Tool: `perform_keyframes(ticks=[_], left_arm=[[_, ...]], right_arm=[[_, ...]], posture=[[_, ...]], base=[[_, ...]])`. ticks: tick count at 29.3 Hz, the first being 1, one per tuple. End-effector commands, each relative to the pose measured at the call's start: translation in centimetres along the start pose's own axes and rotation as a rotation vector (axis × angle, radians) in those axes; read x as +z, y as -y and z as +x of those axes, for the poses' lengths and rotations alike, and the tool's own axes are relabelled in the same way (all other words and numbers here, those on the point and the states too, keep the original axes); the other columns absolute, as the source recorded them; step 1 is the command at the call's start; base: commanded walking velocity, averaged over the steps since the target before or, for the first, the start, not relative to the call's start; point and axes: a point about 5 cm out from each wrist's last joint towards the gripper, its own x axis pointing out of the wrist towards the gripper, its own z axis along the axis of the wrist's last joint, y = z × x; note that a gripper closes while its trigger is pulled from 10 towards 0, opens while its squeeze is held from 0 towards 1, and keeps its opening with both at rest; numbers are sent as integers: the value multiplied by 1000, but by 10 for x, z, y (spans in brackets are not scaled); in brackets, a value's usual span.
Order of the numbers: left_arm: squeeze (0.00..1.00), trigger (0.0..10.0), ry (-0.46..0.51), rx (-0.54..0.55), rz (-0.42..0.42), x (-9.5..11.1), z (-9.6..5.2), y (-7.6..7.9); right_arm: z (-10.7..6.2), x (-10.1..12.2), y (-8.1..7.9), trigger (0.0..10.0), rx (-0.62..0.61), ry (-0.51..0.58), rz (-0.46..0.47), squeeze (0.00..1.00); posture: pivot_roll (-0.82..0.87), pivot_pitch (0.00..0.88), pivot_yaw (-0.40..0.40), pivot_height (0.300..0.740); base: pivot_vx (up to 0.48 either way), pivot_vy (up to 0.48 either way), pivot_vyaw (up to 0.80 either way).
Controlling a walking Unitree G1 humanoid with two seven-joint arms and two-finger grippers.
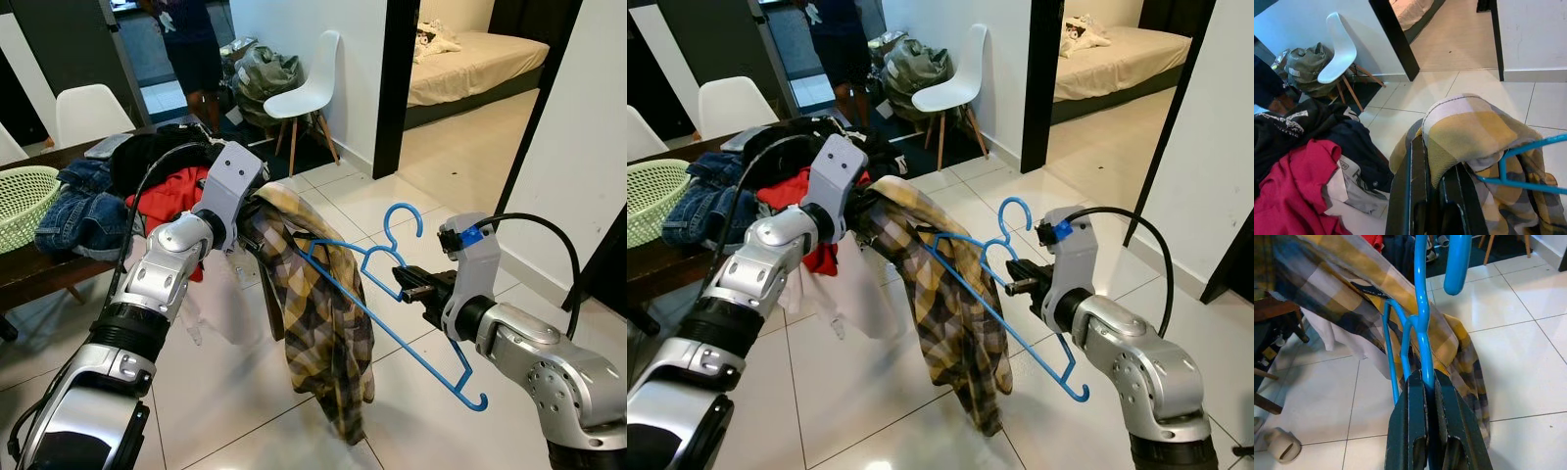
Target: Hang hanger
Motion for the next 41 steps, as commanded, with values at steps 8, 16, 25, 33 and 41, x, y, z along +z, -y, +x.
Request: perform_keyframes(ticks=[8, 16, 25, 33, 41], left_arm=[[0, 10000, 27, 24, 33, 7, -1, -11], [0, 10000, 28, 20, 41, 9, -2, -12], [0, 10000, 32, 19, 36, 11, -2, -11], [0, 10000, 32, 18, 22, 9, -3, -7], [0, 10000, 39, -28, -31, 7, 3, 16]], right_arm=[[-5, 18, -61, 10000, 429, 179, -30, 0], [10, 18, -67, 10000, 422, 174, -24, 0], [25, -2, -46, 10000, 169, -12, -107, 0], [25, 5, -20, 10000, -61, -17, -88, 0], [27, 49, -12, 10000, -172, 254, -14, 0]], posture=[[-156, 0, 106, 740], [-144, 0, 109, 740], [-133, 0, 102, 740], [-135, 0, 101, 740], [-140, 0, 99, 740]], base=[[0, 0, 0], [0, 0, 0], [0, 0, 0], [0, 0, 0], [0, 0, 0]])
